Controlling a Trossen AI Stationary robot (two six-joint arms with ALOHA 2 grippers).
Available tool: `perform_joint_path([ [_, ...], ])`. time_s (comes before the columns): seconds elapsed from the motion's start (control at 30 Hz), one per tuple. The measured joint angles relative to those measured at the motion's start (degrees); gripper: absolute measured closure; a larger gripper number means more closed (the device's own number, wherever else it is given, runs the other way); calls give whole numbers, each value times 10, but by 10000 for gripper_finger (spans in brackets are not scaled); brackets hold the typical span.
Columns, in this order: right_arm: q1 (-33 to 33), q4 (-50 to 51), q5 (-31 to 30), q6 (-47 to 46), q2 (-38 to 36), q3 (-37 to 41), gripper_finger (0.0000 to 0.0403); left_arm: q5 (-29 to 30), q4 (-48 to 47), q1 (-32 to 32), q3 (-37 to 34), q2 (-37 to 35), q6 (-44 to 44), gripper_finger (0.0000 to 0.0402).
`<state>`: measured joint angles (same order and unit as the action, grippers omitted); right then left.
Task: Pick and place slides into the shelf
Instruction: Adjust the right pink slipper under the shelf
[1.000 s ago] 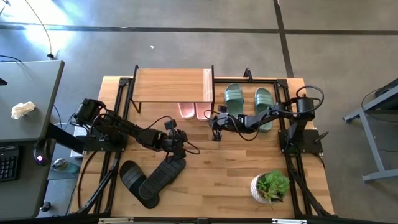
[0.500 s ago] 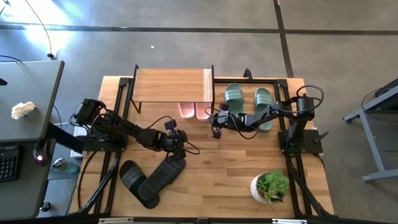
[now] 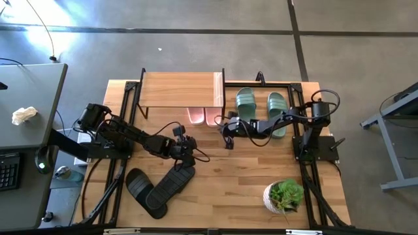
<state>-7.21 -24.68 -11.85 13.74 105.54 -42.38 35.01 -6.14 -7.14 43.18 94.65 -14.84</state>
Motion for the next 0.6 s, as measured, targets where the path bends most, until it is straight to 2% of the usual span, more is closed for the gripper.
perform_joint_path([
  [0.27,-1,-52,-27,-2,47,0,403,1,0,0,0,0,0,328],
  [0.6,1,-67,-46,-23,51,0,403,2,0,0,0,0,0,328],
])
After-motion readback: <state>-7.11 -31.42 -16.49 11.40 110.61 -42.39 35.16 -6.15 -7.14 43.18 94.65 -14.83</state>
